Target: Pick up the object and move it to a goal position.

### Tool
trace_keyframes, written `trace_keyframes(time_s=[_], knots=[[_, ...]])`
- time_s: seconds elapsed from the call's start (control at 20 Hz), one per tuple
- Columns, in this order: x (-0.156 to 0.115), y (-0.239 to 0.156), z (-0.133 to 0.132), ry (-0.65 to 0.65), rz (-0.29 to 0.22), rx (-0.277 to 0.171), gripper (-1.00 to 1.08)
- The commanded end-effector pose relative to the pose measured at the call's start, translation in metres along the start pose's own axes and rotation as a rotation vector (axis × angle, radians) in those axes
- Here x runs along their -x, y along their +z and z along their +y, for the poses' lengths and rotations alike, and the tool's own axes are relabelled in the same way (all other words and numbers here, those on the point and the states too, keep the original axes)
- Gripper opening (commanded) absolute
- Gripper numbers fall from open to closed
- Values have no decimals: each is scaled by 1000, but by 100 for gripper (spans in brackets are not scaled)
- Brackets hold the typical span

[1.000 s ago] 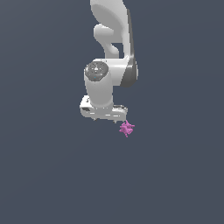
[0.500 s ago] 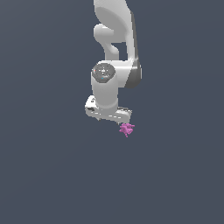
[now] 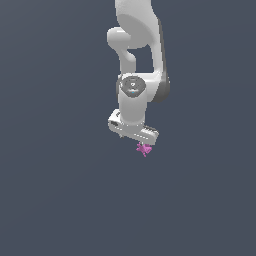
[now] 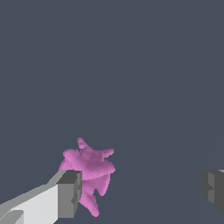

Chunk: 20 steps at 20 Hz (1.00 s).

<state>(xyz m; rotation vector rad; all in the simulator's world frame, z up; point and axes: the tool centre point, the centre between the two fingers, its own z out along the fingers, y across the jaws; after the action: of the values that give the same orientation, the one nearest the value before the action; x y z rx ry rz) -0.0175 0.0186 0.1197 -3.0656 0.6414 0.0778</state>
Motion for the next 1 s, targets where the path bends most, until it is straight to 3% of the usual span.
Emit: trace_keyframes(time_s=[0.0,0.95], knots=[[5,5,-8,50,7,0,100],[36,29,-52,328,47,-9,100]])
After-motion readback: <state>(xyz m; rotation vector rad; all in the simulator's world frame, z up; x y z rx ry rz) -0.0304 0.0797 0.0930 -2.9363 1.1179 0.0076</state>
